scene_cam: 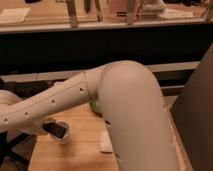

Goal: Place the eraser in the ceramic cup

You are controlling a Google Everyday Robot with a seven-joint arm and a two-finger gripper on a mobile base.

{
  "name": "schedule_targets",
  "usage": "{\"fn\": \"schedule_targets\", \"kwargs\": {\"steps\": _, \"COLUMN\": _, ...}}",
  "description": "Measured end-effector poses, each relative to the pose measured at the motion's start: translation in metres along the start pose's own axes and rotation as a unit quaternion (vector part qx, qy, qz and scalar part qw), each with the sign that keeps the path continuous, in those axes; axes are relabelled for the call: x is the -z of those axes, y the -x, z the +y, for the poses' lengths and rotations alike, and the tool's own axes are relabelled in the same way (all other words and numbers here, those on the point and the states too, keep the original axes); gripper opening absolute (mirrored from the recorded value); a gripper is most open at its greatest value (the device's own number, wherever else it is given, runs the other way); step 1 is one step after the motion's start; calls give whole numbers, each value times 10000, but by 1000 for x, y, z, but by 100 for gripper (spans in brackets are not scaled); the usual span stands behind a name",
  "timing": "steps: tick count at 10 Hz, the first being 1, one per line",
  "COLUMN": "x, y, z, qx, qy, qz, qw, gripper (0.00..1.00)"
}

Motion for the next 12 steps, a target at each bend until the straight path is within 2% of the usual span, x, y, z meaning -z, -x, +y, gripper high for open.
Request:
{"fn": "schedule_targets", "kwargs": {"steps": 3, "x": -1, "y": 1, "z": 1, "qx": 69, "qy": -24, "qz": -12, "qw": 10000, "gripper": 35}}
{"fn": "schedule_targets", "kwargs": {"steps": 4, "x": -2, "y": 1, "z": 1, "qx": 92, "qy": -27, "qz": -20, "qw": 10000, "gripper": 38}}
{"fn": "schedule_targets", "kwargs": {"steps": 5, "x": -2, "y": 1, "z": 1, "qx": 91, "qy": -26, "qz": -20, "qw": 10000, "gripper": 36}}
{"fn": "schedule_targets", "kwargs": {"steps": 6, "x": -2, "y": 2, "z": 1, "qx": 93, "qy": -31, "qz": -25, "qw": 9999, "gripper": 29}}
{"fn": "schedule_targets", "kwargs": {"steps": 7, "x": -2, "y": 2, "z": 1, "qx": 109, "qy": -31, "qz": -26, "qw": 9999, "gripper": 26}}
{"fn": "schedule_targets", "kwargs": {"steps": 8, "x": -2, "y": 2, "z": 1, "qx": 127, "qy": -31, "qz": -29, "qw": 9999, "gripper": 27}}
{"fn": "schedule_targets", "kwargs": {"steps": 10, "x": -3, "y": 2, "z": 2, "qx": 159, "qy": -31, "qz": -38, "qw": 9999, "gripper": 37}}
{"fn": "schedule_targets", "kwargs": {"steps": 12, "x": -3, "y": 2, "z": 2, "qx": 183, "qy": -31, "qz": -45, "qw": 9998, "gripper": 32}}
